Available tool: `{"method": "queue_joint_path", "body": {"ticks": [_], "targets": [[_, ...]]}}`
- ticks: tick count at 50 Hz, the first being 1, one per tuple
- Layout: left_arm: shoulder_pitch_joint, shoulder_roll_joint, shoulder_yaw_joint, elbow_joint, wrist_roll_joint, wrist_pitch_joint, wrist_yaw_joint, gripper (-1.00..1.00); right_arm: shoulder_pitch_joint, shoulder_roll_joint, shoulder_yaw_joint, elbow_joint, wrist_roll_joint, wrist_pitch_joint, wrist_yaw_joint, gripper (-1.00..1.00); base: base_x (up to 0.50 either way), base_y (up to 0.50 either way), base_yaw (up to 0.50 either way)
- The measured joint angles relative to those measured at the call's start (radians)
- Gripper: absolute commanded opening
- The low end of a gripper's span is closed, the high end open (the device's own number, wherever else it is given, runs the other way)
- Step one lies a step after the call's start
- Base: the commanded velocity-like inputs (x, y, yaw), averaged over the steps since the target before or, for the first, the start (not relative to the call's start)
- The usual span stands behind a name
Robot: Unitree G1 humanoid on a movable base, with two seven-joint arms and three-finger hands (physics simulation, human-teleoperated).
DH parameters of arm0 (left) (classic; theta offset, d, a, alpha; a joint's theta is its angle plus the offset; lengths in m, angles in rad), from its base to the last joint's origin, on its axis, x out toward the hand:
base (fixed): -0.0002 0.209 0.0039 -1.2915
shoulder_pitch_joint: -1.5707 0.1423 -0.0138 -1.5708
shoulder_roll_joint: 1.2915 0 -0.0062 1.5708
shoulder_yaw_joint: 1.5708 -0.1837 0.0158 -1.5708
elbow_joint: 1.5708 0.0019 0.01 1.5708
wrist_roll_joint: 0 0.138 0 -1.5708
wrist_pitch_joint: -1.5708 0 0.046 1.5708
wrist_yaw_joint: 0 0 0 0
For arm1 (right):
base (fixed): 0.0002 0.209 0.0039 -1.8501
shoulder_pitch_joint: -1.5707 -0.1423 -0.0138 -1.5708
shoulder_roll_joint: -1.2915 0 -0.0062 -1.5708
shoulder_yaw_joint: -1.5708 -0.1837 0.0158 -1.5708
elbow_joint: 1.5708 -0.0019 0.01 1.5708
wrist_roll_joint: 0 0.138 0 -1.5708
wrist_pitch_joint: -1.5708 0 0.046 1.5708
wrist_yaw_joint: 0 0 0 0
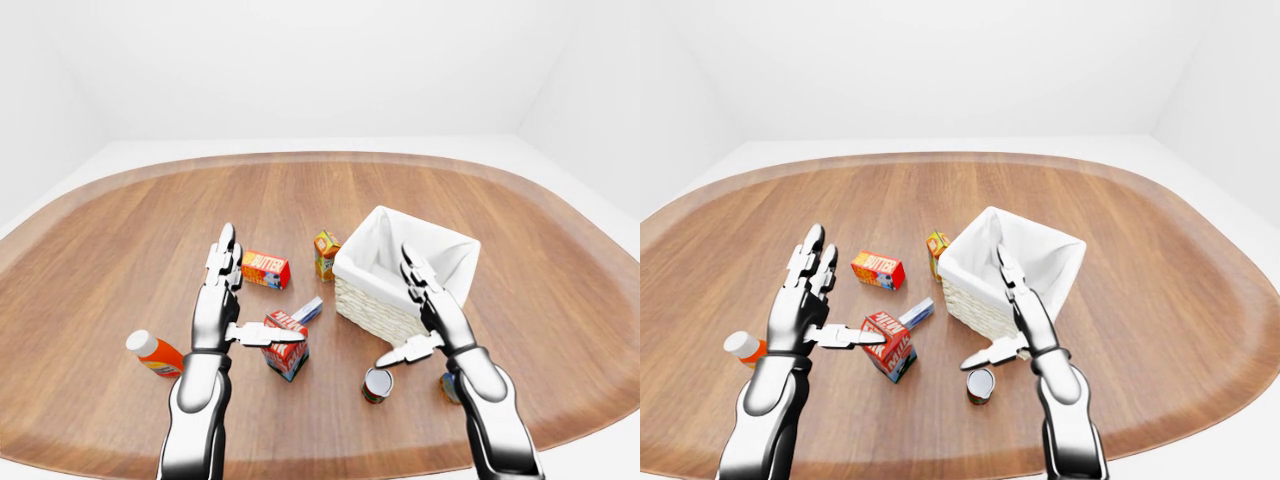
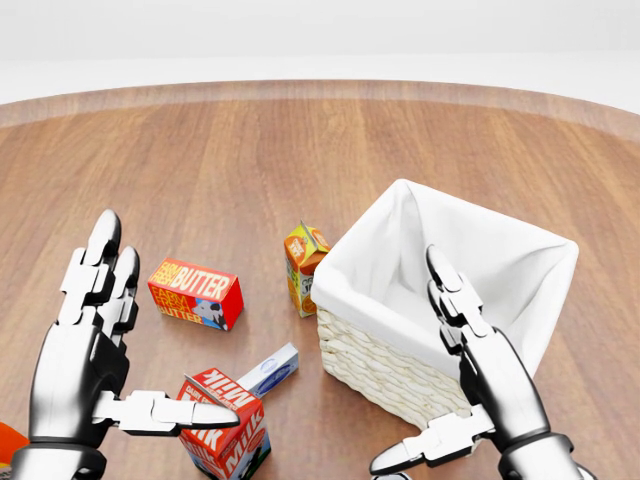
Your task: Pick up the tomato sauce, and put it in the basket.
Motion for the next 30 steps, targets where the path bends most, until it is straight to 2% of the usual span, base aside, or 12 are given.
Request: {"method": "queue_joint_path", "body": {"ticks": [8,21,30], "targets": [[0.001,0.0,-0.002,0.006,0.002,0.0,0.0,1.0,0.001,-0.005,-0.01,0.016,0.021,-0.007,0.056,1.0,0.0,0.0,0.0],[0.004,-0.001,-0.007,0.014,0.007,0.0,0.0,1.0,0.015,-0.009,-0.008,0.037,0.041,-0.037,0.128,1.0,0.0,0.0,0.0],[0.006,-0.001,-0.01,0.019,0.01,0.0,-0.001,1.0,0.019,-0.009,-0.009,0.036,0.052,-0.041,0.153,1.0,0.0,0.0,0.0]]}}
